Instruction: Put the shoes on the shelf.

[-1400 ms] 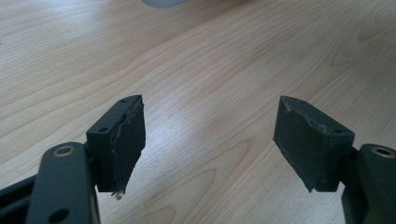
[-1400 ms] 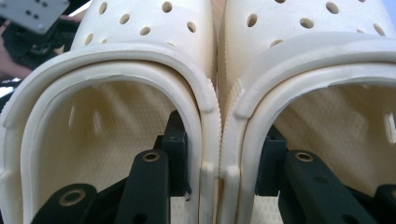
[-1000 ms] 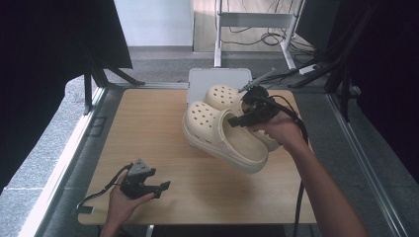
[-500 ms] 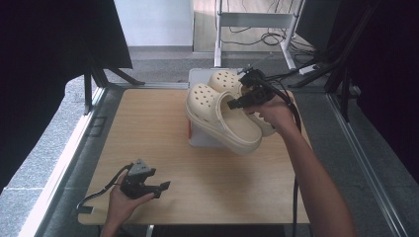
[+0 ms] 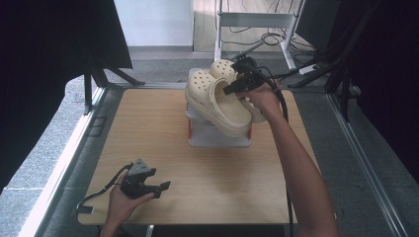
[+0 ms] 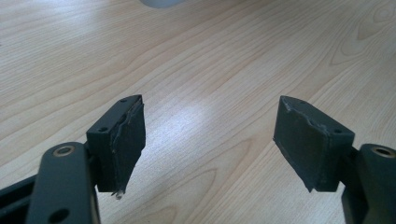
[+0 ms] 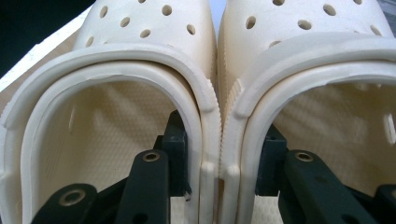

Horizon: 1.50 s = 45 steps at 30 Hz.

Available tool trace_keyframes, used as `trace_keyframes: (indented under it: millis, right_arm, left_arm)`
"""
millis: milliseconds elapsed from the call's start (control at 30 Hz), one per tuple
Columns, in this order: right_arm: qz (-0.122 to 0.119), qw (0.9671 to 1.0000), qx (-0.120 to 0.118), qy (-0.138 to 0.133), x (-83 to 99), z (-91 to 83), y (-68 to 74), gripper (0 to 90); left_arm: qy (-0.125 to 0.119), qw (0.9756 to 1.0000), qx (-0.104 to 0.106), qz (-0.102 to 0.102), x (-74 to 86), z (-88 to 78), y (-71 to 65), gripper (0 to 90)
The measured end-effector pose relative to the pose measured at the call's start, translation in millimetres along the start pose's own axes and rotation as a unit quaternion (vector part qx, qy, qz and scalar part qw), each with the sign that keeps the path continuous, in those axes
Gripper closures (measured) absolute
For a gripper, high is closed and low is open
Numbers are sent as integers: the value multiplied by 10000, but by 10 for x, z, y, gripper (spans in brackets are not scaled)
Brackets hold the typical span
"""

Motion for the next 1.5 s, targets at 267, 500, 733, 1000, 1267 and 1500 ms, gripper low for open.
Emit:
trace_keyframes:
  millis: [267,500,733,1000,1267,1500]
  right_arm:
    - [425,9986,322,-19,-262,138,-43,653]
    - [839,9944,646,20,-447,294,-54,652]
    - [1413,9859,895,-85,-583,420,-98,651]
    - [1965,9732,1176,-226,-634,530,-168,650]
    - [2398,9611,1292,-452,-686,638,-117,649]
    - [2467,9576,1433,-391,-642,796,-108,642]
  left_arm:
    - [19,10000,-10,29,4,11,2,256]
    - [-6,10000,31,31,3,3,1,256]
    - [-35,10000,64,48,2,-4,6,256]
    - [-62,9999,84,56,-14,-11,27,257]
    - [-52,9999,105,61,-21,11,27,257]
    - [-74,9999,104,63,-19,-7,29,257]
Point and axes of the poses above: each handheld gripper's, and its own axes: z roughly forward along the jaws, x roughly out of its underside, y roughly to its left, the point moved 2 cm from there along z, roughly forward along the jaws, and after that the axes turned 8 degrees about y, right-handed, at the moved point
